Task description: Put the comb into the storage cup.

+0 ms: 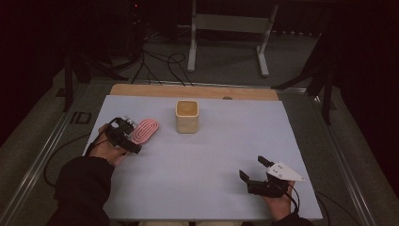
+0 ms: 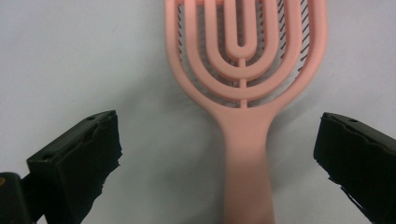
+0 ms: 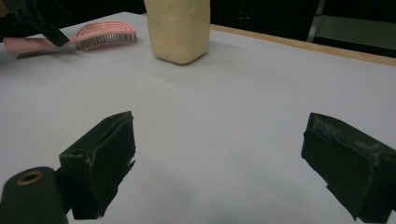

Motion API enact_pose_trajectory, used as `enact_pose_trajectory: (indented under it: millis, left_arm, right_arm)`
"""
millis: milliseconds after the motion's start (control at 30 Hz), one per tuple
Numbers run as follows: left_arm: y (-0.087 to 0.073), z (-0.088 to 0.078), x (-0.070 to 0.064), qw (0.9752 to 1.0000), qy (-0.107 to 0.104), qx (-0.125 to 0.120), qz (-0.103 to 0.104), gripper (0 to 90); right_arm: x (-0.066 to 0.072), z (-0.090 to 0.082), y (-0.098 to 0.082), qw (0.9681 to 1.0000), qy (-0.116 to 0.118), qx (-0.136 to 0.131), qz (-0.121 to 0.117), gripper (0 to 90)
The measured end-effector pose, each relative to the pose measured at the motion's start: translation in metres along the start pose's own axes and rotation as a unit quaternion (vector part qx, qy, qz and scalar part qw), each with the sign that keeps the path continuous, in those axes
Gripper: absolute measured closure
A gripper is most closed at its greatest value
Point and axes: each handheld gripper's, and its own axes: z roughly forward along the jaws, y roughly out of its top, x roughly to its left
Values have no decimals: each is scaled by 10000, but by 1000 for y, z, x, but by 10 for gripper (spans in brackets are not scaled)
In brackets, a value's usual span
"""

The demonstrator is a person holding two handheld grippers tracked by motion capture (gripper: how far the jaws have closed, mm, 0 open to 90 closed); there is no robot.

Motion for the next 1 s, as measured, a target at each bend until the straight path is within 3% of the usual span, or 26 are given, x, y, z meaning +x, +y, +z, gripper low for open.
enact_pose_trajectory:
  millis: [467, 633, 833, 1000]
  left_arm:
    - [3, 6, -4, 9994, -166, 300, -26, 109]
    - [4, 8, -6, 9991, -97, 402, -68, 226]
    - [4, 8, -3, 9984, -306, 449, -138, 461]
    - [5, 10, -3, 9977, -433, 492, -195, 582]
  right_arm:
    - [0, 1, 0, 10000, -4, 23, 0, 96]
    - [0, 1, 0, 10000, -14, 37, 3, 96]
    - [-1, 1, -1, 9999, -39, 99, 15, 96]
    - [-1, 2, -1, 9999, -48, 104, 17, 96]
